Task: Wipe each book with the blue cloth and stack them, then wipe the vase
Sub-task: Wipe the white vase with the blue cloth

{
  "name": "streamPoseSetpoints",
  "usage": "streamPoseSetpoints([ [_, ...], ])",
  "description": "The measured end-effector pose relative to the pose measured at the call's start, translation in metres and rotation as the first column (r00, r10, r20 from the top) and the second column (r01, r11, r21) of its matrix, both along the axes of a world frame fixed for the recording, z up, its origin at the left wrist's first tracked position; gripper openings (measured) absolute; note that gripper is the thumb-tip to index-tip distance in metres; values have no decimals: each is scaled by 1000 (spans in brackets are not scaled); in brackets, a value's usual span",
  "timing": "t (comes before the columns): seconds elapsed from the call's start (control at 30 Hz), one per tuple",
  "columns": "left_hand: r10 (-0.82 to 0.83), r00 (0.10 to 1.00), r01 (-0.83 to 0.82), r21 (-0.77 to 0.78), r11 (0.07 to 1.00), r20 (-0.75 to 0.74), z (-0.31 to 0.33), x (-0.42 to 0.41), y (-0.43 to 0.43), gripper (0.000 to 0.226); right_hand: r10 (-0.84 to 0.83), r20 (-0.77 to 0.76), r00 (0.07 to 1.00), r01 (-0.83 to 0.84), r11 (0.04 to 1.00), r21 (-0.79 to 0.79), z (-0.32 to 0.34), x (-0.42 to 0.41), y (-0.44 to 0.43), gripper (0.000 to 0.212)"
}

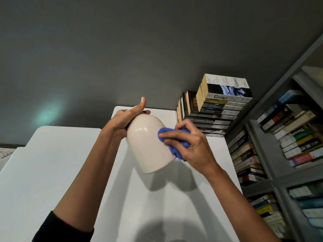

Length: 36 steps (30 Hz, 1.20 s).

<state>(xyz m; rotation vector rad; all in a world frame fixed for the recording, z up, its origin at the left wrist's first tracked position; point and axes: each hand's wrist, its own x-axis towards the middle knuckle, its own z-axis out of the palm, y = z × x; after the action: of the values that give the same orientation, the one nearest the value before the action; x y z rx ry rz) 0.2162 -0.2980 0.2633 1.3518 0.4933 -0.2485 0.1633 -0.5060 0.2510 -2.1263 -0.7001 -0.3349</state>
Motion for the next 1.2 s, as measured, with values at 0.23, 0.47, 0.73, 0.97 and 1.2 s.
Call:
streamPoseSetpoints([
  [0.23,20,998,-24,62,998,60,0,1,5,43,56,175,983,-35,992,-121,-9,-26,15,15],
  [0.47,72,997,-70,-77,995,32,-7,-2,5,63,-305,-14,952,298,921,252,-20,-8,11,16],
  [0.73,123,992,-122,-226,966,-13,-14,-3,2,57,-304,127,944,268,932,244,-28,-32,21,16],
  [0.97,117,988,-144,-332,932,-99,-16,-5,-5,52,-406,24,914,370,853,368,-21,-27,27,15],
  [1.2,182,973,-208,-194,959,-141,-17,-11,-8,45,-348,12,937,337,915,220,-23,-11,6,13],
])
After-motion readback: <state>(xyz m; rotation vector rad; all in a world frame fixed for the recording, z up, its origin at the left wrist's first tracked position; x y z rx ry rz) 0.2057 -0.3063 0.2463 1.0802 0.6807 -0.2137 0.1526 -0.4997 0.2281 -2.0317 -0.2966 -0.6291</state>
